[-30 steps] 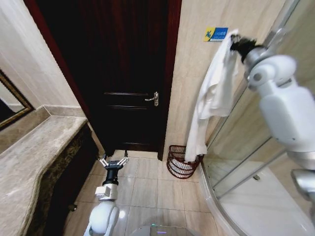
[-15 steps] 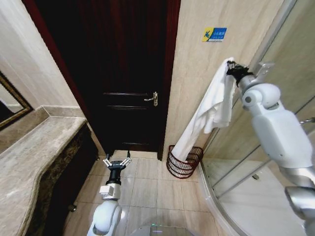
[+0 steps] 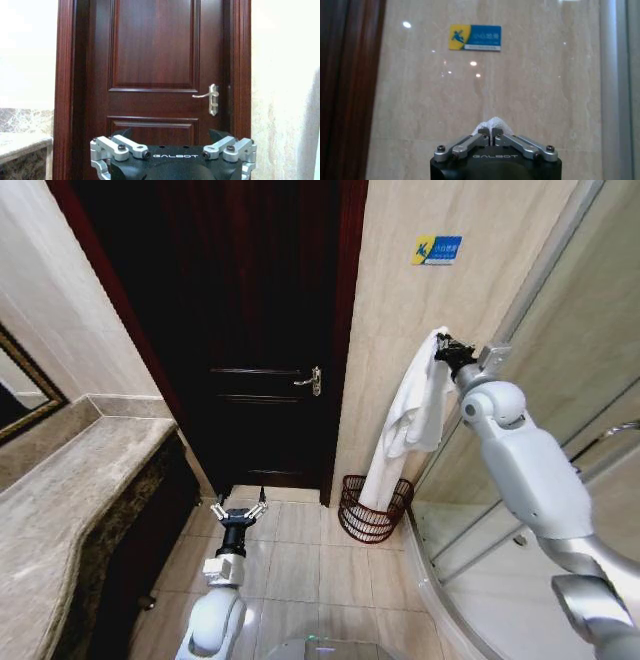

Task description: Discard the used towel into the hamper.

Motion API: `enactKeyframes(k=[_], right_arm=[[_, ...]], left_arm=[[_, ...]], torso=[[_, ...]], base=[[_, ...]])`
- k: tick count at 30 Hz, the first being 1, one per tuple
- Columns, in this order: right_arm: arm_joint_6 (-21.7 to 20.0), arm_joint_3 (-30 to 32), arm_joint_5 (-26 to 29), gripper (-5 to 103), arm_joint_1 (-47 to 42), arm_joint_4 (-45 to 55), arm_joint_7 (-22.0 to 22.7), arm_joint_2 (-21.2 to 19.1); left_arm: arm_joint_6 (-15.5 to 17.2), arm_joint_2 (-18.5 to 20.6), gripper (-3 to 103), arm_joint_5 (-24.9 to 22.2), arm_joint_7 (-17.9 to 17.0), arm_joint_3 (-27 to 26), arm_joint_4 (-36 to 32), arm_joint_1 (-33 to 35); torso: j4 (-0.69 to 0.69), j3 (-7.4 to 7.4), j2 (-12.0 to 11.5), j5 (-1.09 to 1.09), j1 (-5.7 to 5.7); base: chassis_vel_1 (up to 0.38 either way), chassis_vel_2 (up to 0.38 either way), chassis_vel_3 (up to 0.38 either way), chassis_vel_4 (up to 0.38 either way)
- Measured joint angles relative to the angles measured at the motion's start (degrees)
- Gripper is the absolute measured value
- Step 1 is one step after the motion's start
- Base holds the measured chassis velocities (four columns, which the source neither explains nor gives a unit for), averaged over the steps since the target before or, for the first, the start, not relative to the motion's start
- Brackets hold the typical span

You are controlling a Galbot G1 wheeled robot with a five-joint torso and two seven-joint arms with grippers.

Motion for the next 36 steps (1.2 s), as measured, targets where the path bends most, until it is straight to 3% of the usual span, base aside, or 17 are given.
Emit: enactKeyframes(k=[19, 28, 36], right_arm=[[-0.03, -0.97, -0.86, 2, 2.16, -6.0, 0.59, 2.06], [-1.53, -3.03, 4.71, 2, 6.6, -10.26, 0.15, 2.47], [-1.6, -3.63, 5.06, 2, 7.58, -11.56, 0.18, 3.16]], left_arm=[[-2.64, 0.26, 100, -0.02, 0.73, -1.0, 0.06, 2.22], [-2.71, 0.63, 100, 0.18, 1.12, -1.0, -1.06, 2.44], [-2.82, 0.35, 100, 0.54, 1.45, -0.91, -1.53, 3.08]], torso=[[0.0, -3.52, -6.55, -0.01, -3.02], [-0.01, -5.24, -9.79, 0.0, -4.54], [0.0, -6.68, -12.38, 0.0, -5.69]], base=[[0.0, 0.0, 0.0, 0.0], [0.0, 0.0, 0.0, 0.0], [0.0, 0.0, 0.0, 0.0]])
